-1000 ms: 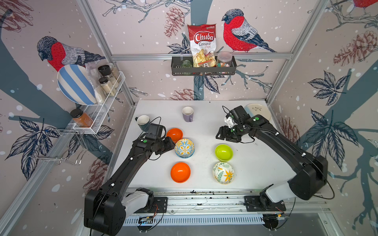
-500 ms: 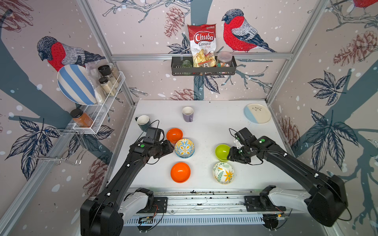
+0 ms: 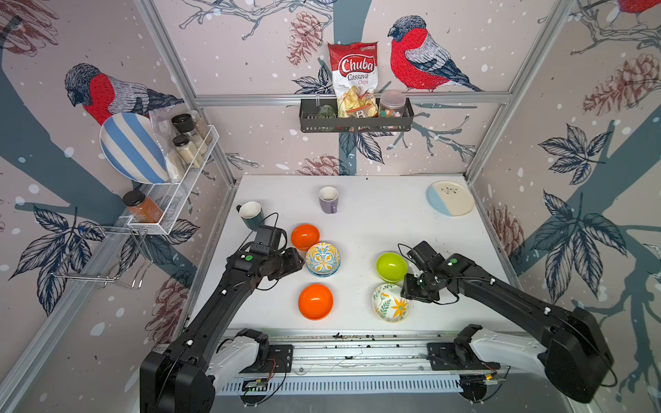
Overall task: Stack the bowls
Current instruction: Pick up the bowl from the center of the board.
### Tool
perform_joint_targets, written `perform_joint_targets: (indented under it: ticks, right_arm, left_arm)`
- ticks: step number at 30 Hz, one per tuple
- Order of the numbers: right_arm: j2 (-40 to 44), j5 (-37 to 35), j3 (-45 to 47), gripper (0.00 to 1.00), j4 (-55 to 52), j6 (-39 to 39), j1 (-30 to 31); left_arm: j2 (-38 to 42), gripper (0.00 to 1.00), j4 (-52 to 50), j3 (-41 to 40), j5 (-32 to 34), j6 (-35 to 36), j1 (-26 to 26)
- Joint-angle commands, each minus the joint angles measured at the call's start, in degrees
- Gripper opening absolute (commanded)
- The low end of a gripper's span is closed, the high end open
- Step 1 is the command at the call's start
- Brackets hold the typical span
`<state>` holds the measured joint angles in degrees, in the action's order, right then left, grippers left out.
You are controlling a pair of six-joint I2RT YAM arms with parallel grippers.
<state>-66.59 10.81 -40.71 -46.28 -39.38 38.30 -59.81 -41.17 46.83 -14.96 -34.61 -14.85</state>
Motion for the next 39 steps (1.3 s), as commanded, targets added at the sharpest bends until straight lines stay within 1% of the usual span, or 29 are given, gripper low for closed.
perform_joint_targets:
  ticks: [1,10,15,18,21,26,32,36,39]
  right_arm:
    - [-0.48,0.27,1.02,0.36,2.02,-0.63,0.19]
    - [-0.87,0.88,2.55,0.26,3.47,-0.62,0.33]
    - [-0.8,1.35,2.59,0.23,3.45,-0.72,0.45]
    - [-0.45,1.72,2.5,0.19,3.16,-0.62,0.53]
    - [0.04,2.83,2.42,0.14,3.02,-0.37,0.53]
    - [0.67,5.49,2.32,0.0,2.96,-0.26,0.87]
    - [2.35,8.38,0.52,0.0,1.95,0.2,1.32]
    - [2.87,12.41,-2.81,0.0,1.22,0.35,1.27]
    - [2.3,14.14,-6.18,0.0,1.29,0.28,0.96]
  left_arm:
    - [-0.14,0.51,-0.25,0.01,0.46,0.49,0.17]
    - [0.22,0.51,-0.57,-0.06,0.99,0.75,0.17]
    - [0.39,0.51,-0.66,-0.38,1.14,0.73,0.13]
    - [0.44,0.51,-0.96,-0.33,1.14,0.68,0.17]
    - [0.55,0.51,-1.02,-0.47,1.29,0.69,0.15]
    - [0.83,0.51,-1.28,-0.51,1.49,0.63,0.12]
    - [1.06,0.51,-1.54,-0.53,1.64,0.6,0.15]
    - [1.53,0.51,-1.9,-0.37,1.77,0.51,0.17]
    - [1.92,0.51,-2.43,0.09,1.89,0.46,0.17]
